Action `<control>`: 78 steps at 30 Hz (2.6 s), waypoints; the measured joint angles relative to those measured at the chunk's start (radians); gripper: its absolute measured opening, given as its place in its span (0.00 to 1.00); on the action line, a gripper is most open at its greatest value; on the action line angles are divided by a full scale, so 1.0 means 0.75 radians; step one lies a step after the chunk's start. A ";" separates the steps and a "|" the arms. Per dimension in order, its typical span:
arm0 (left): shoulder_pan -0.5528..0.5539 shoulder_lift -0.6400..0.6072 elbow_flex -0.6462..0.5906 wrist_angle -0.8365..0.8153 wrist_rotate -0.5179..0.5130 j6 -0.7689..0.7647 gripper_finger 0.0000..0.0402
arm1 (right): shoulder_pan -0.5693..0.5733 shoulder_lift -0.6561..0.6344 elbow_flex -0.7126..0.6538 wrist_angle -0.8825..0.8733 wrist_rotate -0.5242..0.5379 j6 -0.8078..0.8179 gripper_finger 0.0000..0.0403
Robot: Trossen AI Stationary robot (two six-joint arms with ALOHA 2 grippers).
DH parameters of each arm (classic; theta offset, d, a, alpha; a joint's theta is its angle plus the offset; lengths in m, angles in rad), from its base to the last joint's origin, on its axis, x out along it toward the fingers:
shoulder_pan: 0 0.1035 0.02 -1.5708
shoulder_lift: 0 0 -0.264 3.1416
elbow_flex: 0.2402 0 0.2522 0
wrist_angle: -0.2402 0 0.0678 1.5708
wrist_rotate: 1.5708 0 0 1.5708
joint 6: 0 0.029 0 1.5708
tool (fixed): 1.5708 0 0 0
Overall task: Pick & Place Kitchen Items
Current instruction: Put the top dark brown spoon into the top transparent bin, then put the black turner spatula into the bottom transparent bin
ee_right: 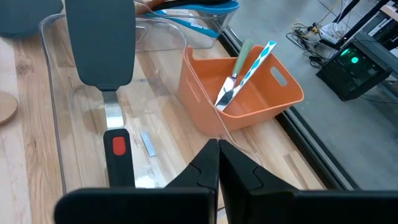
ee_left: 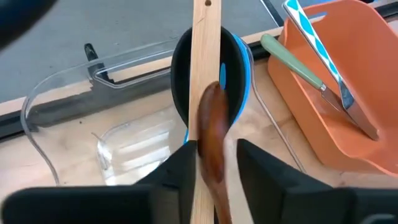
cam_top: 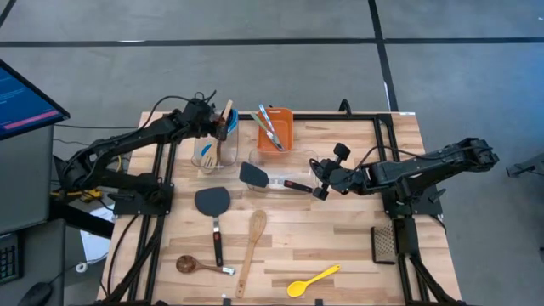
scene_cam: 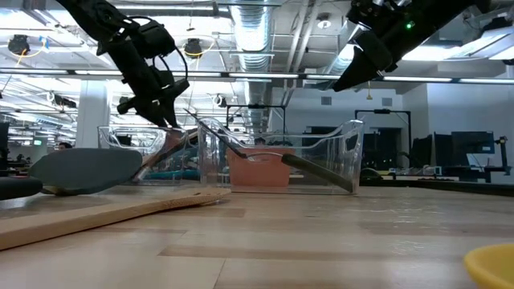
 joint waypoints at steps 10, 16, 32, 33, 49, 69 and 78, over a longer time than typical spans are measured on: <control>0.000 -0.001 0.000 0.006 -0.013 0.069 0.49 | 0.000 0.000 0.000 -0.001 0.000 0.001 0.00; 0.000 -0.001 0.001 0.019 -0.013 0.137 0.53 | 0.000 0.000 0.000 0.000 0.002 0.000 0.00; -0.025 -0.197 0.002 0.222 0.159 0.172 0.38 | 0.000 0.000 0.000 0.000 0.006 -0.024 0.00; -0.025 -0.222 0.002 0.231 0.183 0.172 0.37 | 0.000 0.000 0.000 0.000 0.006 -0.034 0.00; -0.263 -0.461 0.003 0.235 0.361 0.171 0.27 | -0.001 0.000 0.000 0.000 0.006 -0.039 0.00; -0.813 -0.459 0.003 0.253 0.359 0.168 0.26 | 0.000 0.000 0.000 0.001 0.006 -0.038 0.00; -0.859 -0.459 0.003 0.266 0.358 0.170 0.26 | 0.000 0.000 0.000 0.001 0.006 -0.035 0.00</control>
